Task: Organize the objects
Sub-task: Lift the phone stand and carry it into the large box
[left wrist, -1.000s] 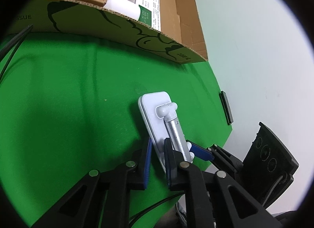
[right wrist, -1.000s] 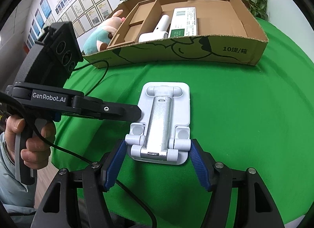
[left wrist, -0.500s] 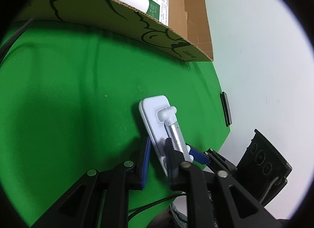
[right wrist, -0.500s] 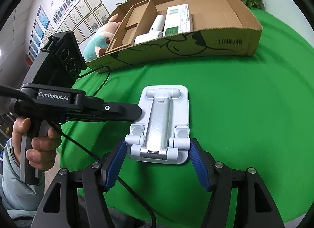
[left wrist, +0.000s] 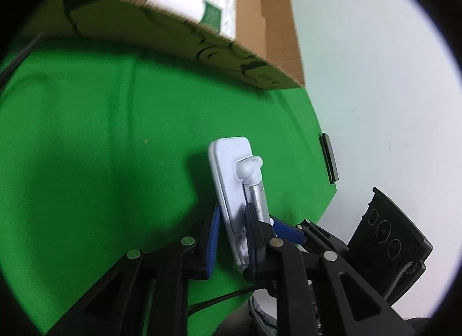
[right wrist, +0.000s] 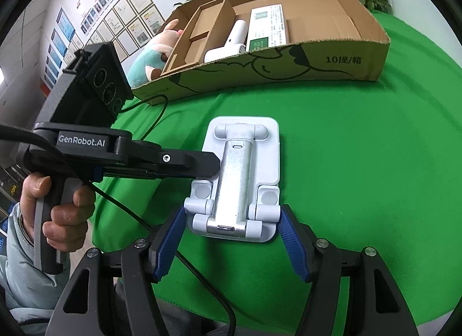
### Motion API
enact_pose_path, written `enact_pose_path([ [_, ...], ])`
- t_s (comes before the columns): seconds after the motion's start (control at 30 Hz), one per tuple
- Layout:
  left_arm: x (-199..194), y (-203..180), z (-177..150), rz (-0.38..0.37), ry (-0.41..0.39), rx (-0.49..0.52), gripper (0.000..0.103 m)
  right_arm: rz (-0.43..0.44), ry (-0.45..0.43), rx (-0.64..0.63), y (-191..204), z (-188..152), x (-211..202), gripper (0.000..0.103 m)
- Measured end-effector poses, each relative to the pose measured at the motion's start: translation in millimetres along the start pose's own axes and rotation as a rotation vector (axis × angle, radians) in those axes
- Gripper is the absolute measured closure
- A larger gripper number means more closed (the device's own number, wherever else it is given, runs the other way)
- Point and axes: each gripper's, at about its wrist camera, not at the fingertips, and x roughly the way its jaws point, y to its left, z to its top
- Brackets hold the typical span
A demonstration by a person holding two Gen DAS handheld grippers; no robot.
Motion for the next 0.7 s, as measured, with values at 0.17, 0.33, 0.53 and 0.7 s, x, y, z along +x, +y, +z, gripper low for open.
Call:
enact_pose_path([
  [0.17, -16, -31, 9, 0.005, -0.05, 0.079, 0.09, -0.029, -0.044, -0.037, 10, 11, -12, 0.041],
  [0.33, -41, -58, 36, 0.006, -0.1, 0.153, 0.09, -0.053, -0.116, -0.078, 18, 38, -33, 0.041],
  [0.53, -63, -95, 71, 0.013, -0.157, 0.245, 0.09, -0.094, -0.205, -0.131, 23, 77, -59, 0.041],
  [0.7, -74, -122, 112, 0.024, -0.208, 0.301, 0.09, -0.114, -0.261, -0.146, 17, 116, -75, 0.041],
])
